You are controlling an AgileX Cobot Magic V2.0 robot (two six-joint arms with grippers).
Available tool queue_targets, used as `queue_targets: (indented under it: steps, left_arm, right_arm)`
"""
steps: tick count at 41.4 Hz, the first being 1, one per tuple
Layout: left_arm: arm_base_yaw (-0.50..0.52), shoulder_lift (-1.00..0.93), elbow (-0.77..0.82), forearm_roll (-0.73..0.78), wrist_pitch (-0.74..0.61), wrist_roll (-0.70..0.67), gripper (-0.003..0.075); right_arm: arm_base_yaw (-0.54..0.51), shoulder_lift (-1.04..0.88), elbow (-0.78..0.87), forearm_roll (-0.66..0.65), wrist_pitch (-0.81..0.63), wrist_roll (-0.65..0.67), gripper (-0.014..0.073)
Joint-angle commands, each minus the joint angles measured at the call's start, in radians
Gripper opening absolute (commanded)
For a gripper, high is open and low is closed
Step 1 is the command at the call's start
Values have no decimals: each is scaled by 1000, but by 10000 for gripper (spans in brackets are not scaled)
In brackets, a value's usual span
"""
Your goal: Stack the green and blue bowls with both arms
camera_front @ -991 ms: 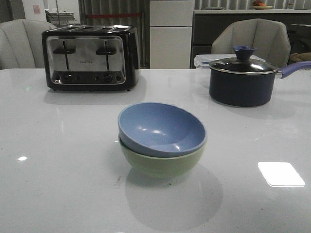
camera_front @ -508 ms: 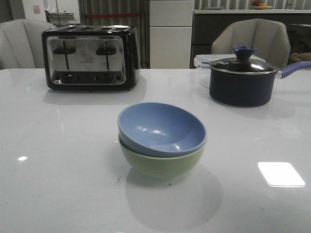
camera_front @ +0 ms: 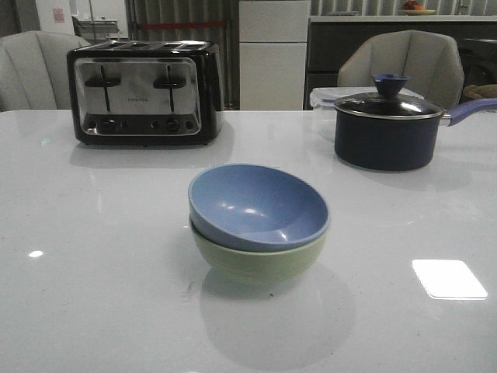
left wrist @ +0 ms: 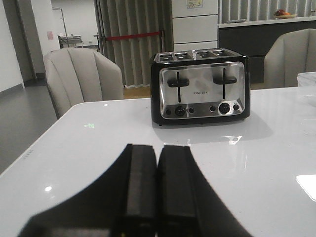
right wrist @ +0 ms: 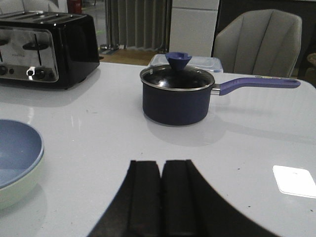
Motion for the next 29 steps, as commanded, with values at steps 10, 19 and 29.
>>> queue_targets:
  steps: [10,19,29]
  left_arm:
    - [-7,-19,4,-8,-89,2,93]
    - [-7,-19,4,-8,-89,2,93]
    - [-7,-19,4,-8,-89,2,93]
  right_arm:
    - [-8,-98,57,10,-122,-14,73]
    - [-8,-98,57,10,-134,-14,73]
    - [-8,-98,57,-101,-187,59,73]
